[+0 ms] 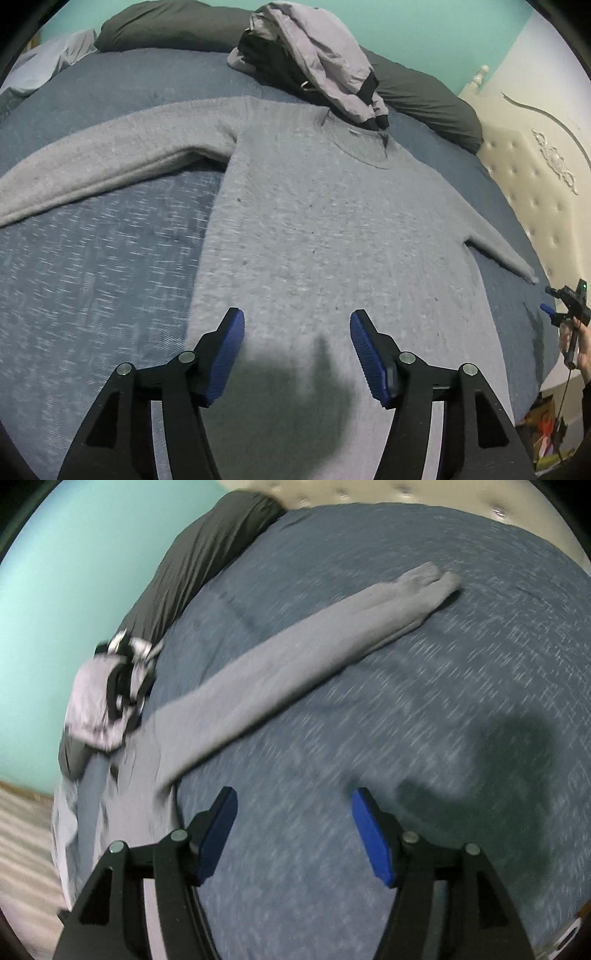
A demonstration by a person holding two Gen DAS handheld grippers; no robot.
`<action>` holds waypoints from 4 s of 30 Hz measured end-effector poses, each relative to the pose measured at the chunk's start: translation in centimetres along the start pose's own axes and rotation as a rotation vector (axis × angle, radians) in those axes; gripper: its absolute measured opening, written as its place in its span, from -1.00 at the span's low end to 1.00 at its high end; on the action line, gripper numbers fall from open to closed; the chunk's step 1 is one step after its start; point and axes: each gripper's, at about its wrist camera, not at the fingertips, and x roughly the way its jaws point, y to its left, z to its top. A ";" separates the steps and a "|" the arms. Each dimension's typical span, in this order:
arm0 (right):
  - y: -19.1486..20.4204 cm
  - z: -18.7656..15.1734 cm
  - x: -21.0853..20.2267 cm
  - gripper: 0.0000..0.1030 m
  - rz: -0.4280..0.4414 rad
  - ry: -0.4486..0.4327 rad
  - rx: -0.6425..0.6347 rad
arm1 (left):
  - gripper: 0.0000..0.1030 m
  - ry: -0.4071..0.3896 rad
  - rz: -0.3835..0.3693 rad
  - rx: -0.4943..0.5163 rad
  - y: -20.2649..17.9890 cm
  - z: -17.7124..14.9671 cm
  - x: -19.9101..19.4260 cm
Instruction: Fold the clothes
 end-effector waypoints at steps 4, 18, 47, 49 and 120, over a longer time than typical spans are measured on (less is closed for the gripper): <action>-2.8 2.4 0.4 0.29 0.007 -0.063 0.099 | 0.47 -0.018 0.002 -0.033 -0.3 0.3 2.1; -9.1 7.7 1.4 0.37 -0.028 -0.253 0.271 | 0.72 -0.123 0.050 -0.067 -1.2 0.8 4.8; 3.0 10.5 1.2 -0.79 -0.019 -0.386 -0.127 | 0.94 -0.185 0.066 -0.015 -1.8 0.6 2.8; 6.3 10.1 0.7 -0.79 0.025 -0.382 -0.182 | 0.94 -0.194 0.061 -0.008 -1.9 0.5 2.2; 31.1 -14.6 19.3 -0.88 -0.126 -0.008 -1.066 | 0.97 -0.203 -0.038 -0.037 2.2 -1.2 -0.1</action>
